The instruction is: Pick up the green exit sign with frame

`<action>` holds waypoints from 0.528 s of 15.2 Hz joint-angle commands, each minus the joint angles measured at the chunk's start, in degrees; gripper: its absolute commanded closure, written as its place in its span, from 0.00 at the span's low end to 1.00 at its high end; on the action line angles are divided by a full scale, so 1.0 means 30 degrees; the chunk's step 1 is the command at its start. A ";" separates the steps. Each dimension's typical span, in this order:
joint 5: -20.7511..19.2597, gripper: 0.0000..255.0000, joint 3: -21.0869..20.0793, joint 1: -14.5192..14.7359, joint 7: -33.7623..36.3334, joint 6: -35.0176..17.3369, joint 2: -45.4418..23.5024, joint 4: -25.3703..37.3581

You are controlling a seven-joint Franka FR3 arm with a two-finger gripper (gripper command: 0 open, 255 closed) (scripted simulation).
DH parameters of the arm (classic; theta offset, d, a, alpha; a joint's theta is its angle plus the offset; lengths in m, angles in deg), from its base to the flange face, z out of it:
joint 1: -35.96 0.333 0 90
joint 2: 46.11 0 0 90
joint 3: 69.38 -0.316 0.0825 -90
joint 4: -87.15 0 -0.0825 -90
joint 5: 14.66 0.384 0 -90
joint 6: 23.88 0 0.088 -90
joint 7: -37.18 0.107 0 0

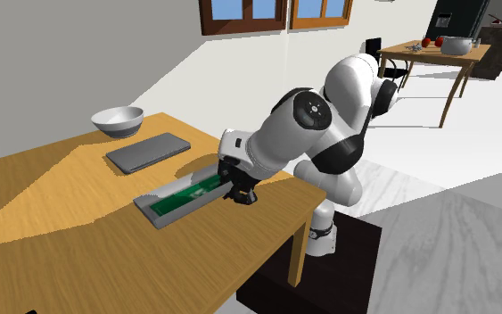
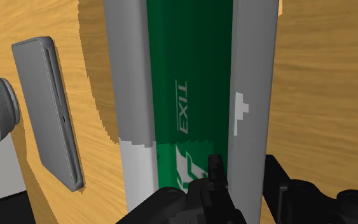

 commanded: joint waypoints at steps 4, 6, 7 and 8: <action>0.0001 1.00 -0.0009 0.0005 0.0020 -0.0009 0.0006 -0.0015; 0.0023 1.00 -0.0041 -0.0017 -0.0241 0.0380 -0.0057 0.0517; 0.0032 1.00 -0.0057 -0.0029 -0.0370 0.0574 -0.0093 0.0788; 0.0039 1.00 -0.0074 -0.0041 -0.0499 0.0769 -0.0134 0.1062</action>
